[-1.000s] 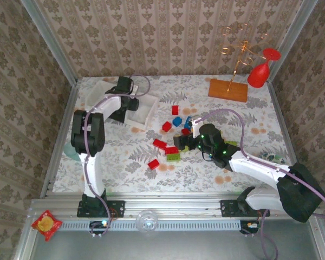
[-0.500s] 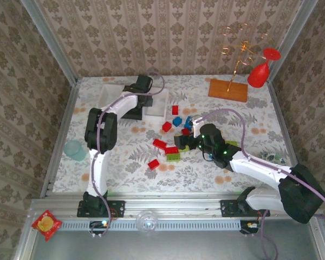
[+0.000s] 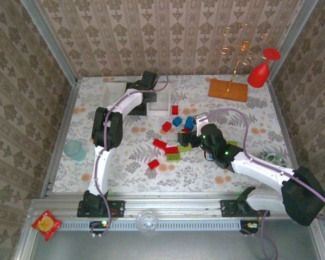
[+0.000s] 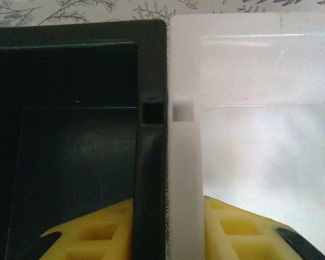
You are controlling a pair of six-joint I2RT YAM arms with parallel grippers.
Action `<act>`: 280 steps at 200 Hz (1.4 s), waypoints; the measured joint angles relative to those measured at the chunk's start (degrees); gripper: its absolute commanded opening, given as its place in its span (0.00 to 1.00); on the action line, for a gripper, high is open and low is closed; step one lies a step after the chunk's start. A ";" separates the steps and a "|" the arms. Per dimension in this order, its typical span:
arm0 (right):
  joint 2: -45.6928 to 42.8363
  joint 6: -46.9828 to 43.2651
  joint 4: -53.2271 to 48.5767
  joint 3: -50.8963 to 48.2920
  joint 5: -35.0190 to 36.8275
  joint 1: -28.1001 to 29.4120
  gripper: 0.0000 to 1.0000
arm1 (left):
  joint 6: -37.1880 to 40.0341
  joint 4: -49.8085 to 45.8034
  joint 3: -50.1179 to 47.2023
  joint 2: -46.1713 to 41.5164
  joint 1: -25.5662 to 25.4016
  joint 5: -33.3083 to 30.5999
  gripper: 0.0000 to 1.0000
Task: Sort the legos into containers by color
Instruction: Rotate the container at the top-left of the table, then pick up the lego from the top-center of the table.
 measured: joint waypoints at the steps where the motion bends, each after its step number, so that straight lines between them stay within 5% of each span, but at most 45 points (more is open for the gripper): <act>1: 0.04 0.00 -0.04 0.00 0.11 0.00 0.96 | 0.00 0.00 -0.02 0.00 0.02 0.00 0.31; 24: 1.01 0.09 -0.92 0.00 1.09 -0.33 0.96 | -0.28 2.03 -1.51 -0.15 0.68 0.07 0.32; 64: 6.51 2.49 -5.40 5.01 2.25 -0.57 0.94 | -0.35 4.31 -4.79 -1.07 1.99 1.33 0.57; 106: 20.41 5.44 -9.44 18.10 5.38 -1.05 0.88 | 0.87 4.83 -5.79 -3.54 2.03 3.19 0.67; 134: 28.46 5.90 -12.02 24.33 5.64 -3.69 0.80 | 2.54 8.79 -15.23 -13.66 2.14 4.87 0.68; 186: 40.59 2.49 -16.46 37.81 3.93 -7.06 0.73 | 0.42 29.55 -51.15 -43.34 2.25 12.59 0.68; 225: 45.79 0.79 -18.69 44.92 3.69 -7.32 0.66 | -0.85 34.75 -64.96 -48.59 3.17 15.30 0.68; 280: 51.34 -0.24 -20.59 51.52 3.15 -8.02 0.61 | -1.27 37.35 -69.96 -53.70 4.24 15.52 0.69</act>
